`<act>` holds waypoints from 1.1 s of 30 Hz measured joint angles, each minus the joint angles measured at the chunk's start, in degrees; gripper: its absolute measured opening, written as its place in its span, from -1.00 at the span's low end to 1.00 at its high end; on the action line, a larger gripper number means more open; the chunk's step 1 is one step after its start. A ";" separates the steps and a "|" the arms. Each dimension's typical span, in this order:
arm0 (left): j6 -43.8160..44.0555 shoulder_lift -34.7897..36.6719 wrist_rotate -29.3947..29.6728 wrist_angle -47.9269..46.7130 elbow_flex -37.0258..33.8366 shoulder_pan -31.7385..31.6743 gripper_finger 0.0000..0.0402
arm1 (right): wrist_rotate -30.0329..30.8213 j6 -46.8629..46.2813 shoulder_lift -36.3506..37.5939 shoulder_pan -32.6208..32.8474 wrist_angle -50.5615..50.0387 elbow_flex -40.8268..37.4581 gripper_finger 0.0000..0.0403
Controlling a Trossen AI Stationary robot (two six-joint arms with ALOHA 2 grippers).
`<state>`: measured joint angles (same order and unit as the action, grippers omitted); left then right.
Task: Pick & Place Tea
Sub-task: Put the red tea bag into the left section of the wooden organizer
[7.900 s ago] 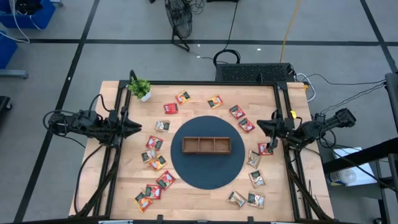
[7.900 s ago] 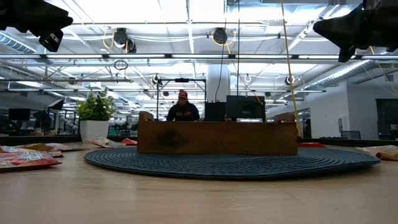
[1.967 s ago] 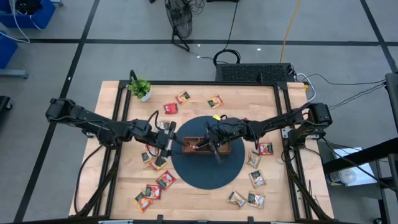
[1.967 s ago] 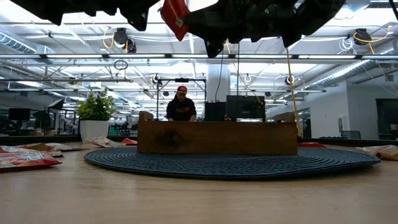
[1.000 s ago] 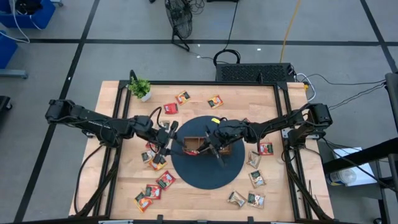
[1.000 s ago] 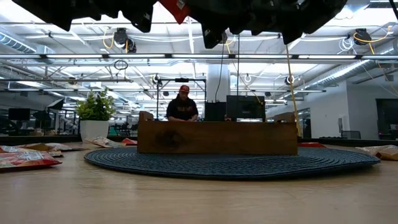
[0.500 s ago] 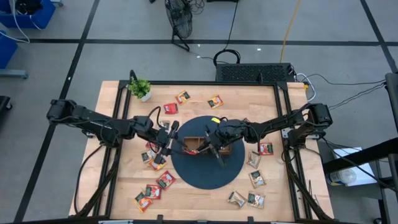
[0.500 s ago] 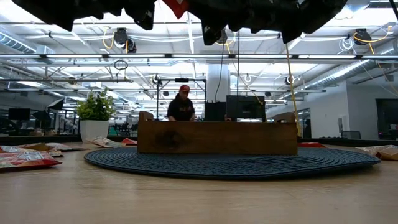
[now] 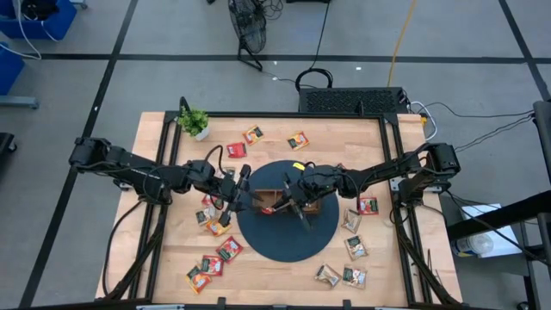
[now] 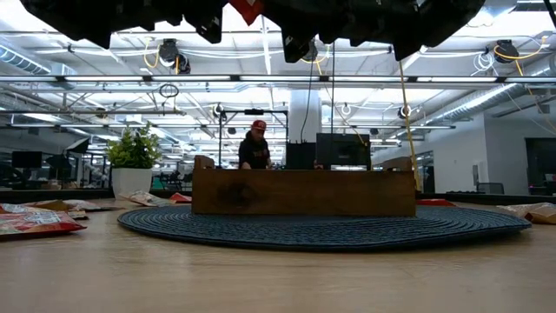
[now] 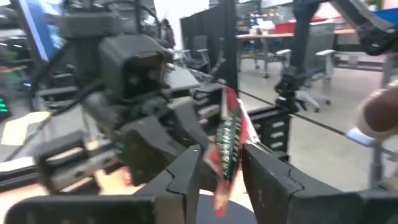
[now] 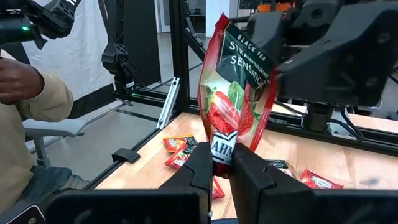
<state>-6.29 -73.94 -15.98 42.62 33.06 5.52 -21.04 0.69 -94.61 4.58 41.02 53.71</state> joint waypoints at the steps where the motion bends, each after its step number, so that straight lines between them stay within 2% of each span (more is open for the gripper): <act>1: -0.02 0.01 0.60 0.09 0.00 -0.11 -0.51 | 0.18 -0.01 0.00 0.00 -0.02 0.00 -0.90; 5: -0.04 0.01 0.80 0.57 0.00 -0.37 -0.88 | 2.79 -0.28 0.00 0.00 -0.07 0.00 -0.80; 7: -0.08 0.03 1.20 0.62 0.00 -0.36 -0.95 | 4.43 -0.39 0.00 0.02 -0.16 0.00 -0.71; 13: -0.10 4.36 7.30 -8.81 0.02 -0.30 -0.98 | 4.74 -2.04 0.15 -0.04 -1.23 0.00 -0.51; 18: -0.29 6.98 16.02 -18.68 0.02 0.83 -0.99 | 4.60 -2.18 1.09 -0.08 -3.53 0.00 -0.44; 21: -0.67 6.94 19.75 -21.09 0.02 1.59 -0.99 | 6.32 -2.07 2.13 -0.63 -4.65 0.00 -0.43; 27: -0.42 2.68 22.17 -20.35 0.02 2.57 -0.99 | 13.53 -1.53 5.58 -1.96 -10.46 0.00 -0.44; 33: 1.35 -3.32 24.79 -19.86 0.04 2.42 -1.00 | 13.60 -1.51 6.38 -2.36 -11.94 0.00 -0.45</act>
<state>-4.94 -77.26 8.82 22.76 33.10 7.94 -7.45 -0.82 -88.23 2.22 29.08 53.71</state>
